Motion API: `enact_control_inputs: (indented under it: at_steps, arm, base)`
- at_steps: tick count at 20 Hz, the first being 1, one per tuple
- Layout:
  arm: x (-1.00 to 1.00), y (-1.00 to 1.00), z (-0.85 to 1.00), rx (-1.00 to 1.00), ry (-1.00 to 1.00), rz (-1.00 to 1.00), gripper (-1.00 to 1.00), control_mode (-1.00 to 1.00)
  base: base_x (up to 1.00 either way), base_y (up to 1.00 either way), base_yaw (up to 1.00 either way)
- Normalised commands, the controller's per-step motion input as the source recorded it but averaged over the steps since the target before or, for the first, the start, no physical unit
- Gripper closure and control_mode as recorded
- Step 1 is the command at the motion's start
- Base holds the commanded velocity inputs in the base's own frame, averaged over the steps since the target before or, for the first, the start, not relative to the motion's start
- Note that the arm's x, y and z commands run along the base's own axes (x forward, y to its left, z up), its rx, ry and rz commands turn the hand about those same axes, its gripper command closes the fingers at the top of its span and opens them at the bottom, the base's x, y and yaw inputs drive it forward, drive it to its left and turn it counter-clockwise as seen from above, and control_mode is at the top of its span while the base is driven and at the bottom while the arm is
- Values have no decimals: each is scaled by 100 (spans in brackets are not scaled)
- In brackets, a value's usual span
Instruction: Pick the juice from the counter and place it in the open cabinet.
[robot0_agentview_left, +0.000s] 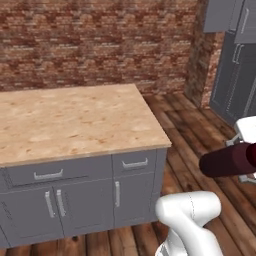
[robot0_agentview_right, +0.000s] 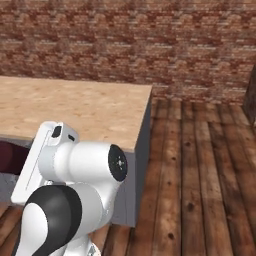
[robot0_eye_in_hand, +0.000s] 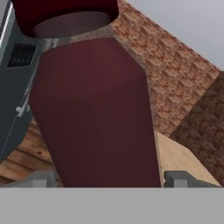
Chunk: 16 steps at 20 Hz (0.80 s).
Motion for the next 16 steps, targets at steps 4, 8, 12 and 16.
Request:
enact_control_inputs:
  at_steps: [4,8,12,16]
  arm:
    - [0,0,0,0,0,0,100,100]
    - [0,0,0,0,0,0,100,100]
    - [0,0,0,0,0,0,100,100]
    - [0,0,0,0,0,0,100,100]
  base:
    - [-40,-22,0]
    - [-8,-55,0]
    - [0,-83,0]
    - [0,-93,0]
